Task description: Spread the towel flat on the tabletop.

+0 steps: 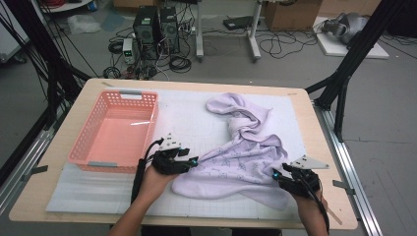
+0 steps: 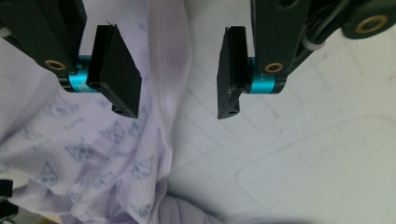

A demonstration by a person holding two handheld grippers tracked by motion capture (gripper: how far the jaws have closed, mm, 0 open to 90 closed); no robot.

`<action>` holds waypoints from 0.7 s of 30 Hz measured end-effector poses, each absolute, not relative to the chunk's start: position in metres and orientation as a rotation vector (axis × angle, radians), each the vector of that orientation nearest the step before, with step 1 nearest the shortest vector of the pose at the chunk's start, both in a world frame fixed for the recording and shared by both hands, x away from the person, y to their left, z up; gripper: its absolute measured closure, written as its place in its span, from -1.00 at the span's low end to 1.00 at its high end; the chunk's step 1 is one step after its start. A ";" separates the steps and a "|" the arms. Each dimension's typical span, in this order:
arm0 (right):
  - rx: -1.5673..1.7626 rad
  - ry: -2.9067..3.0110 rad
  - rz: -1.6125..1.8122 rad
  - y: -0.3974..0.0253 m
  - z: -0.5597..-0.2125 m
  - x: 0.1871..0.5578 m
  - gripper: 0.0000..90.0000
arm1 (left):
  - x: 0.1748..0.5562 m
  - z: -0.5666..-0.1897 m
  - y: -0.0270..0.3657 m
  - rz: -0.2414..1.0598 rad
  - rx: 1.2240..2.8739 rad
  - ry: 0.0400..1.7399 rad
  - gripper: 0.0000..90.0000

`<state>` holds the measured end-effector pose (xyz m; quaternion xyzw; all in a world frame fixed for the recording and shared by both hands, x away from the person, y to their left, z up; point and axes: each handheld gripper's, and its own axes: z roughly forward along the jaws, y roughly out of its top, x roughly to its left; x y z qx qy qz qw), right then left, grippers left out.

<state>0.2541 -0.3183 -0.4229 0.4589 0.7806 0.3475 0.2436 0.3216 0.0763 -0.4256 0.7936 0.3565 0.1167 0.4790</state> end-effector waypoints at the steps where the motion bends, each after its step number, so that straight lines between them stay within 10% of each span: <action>1: 1.261 2.131 0.942 -0.316 -0.425 0.258 0.17 | 0.327 -0.425 0.072 0.276 1.940 0.867 0.16; 12: 1.281 2.075 0.962 -0.312 -0.423 0.276 -0.04 | 0.358 -0.449 0.024 0.238 2.079 0.826 0.35; 16: 1.292 2.067 0.968 -0.313 -0.424 0.282 -0.04 | 0.352 -0.444 0.024 0.297 2.125 0.761 0.93; 21: 1.283 2.060 0.975 -0.314 -0.423 0.288 -0.04 | 0.339 -0.437 0.049 0.319 2.102 0.825 0.95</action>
